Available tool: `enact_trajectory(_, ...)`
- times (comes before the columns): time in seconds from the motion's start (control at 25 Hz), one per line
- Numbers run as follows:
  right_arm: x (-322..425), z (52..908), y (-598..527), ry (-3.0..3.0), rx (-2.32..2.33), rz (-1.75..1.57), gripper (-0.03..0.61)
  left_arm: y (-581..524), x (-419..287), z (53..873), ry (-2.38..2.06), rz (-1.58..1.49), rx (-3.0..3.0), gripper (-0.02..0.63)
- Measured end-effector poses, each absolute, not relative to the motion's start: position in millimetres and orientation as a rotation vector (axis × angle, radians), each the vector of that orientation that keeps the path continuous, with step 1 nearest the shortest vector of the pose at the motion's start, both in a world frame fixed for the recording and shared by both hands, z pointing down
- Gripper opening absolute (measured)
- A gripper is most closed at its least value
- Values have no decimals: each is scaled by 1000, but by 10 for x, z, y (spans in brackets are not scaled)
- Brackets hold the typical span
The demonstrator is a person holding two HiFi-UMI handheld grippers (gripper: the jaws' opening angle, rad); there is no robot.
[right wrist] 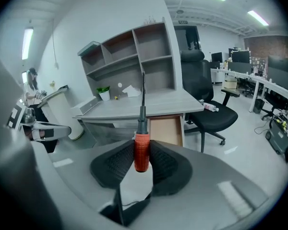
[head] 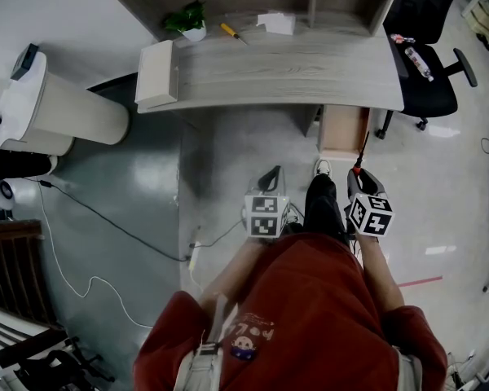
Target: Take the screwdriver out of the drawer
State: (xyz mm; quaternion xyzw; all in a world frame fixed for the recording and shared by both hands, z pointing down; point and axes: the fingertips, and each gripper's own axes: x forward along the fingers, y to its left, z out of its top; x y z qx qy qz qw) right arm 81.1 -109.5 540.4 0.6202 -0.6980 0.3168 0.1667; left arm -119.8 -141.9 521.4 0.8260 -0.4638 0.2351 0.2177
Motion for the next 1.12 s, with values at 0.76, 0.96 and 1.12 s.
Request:
enact_trajectory(0.76,849,5245,-1157,-2037,1821,741,98,-1464,-1090,5071,-1294,589,2375,-2)
enact_trajectory(0.96,834,5246,-1149,-2042,1807,740,98,-1461,-1080,5065,-1292,591,2376,-2)
enact_trajectory(1.12,795,5263,-1149,-2059,1781,744,100,-1458,-1084,5071,-1297,590,2374,-2)
